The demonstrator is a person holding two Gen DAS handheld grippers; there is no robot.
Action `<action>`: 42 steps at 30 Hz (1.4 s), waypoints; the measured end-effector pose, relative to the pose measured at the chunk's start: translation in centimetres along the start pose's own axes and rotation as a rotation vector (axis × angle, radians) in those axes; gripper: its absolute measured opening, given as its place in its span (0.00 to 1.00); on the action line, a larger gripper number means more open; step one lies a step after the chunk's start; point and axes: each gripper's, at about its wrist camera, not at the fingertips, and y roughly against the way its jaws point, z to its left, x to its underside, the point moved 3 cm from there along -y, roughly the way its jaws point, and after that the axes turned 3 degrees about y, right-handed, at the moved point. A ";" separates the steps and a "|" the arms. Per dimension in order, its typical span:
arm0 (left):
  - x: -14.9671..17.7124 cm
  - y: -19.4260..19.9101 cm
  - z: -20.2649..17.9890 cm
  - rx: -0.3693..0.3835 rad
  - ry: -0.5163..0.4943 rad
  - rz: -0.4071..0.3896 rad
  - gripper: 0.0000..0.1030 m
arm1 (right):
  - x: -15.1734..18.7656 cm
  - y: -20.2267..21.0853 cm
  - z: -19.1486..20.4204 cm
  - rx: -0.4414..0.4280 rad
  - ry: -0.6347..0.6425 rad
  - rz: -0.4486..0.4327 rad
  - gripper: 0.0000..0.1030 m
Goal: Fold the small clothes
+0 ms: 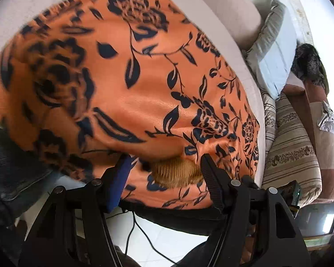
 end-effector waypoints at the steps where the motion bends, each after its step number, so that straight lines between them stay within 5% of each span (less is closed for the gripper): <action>1: -0.4 -0.7 0.3 -0.017 0.022 0.009 0.57 | -0.2 -0.4 0.0 0.029 0.001 0.001 0.44; 3: -0.9 -0.3 0.5 -0.018 0.034 -0.023 0.35 | -0.5 -1.1 -0.3 0.092 0.012 -0.004 0.28; 4: -1.1 0.2 0.3 -0.024 0.016 -0.042 0.12 | -0.5 -1.2 -0.6 0.132 0.016 0.002 0.15; 7: -1.1 3.1 -0.3 -0.006 -0.031 -0.108 0.09 | -0.4 0.4 -1.0 0.125 0.018 -0.026 0.04; 10: -0.8 5.5 0.3 0.014 -0.034 -0.166 0.09 | 0.6 3.4 0.9 0.141 0.115 -0.076 0.04; 15: -0.6 0.8 3.3 -0.107 0.025 -0.032 0.09 | 2.6 1.4 0.6 0.251 0.174 -0.016 0.03; 17: -0.4 1.1 2.9 -0.109 -0.001 -0.042 0.09 | 2.4 0.1 -0.7 0.295 0.136 0.036 0.03; 24: 0.4 3.3 2.1 -0.108 -0.045 -0.079 0.11 | 2.1 2.5 -0.1 0.194 0.141 -0.013 0.03; 29: 0.0 6.3 2.4 -0.110 -0.013 -0.147 0.46 | 1.8 4.6 0.8 0.216 0.164 -0.108 0.10; 31: -1.0 7.3 3.0 -0.103 0.029 -0.173 0.47 | 1.6 3.5 0.5 0.202 0.124 -0.078 0.21; 35: -3.2 7.1 3.9 -0.145 0.069 -0.167 0.50 | 1.9 2.0 -0.3 0.202 0.080 -0.013 0.22; 42: -5.8 5.5 6.8 -0.139 0.169 -0.170 0.49 | 0.0 1.0 -1.2 0.168 0.011 -0.044 0.24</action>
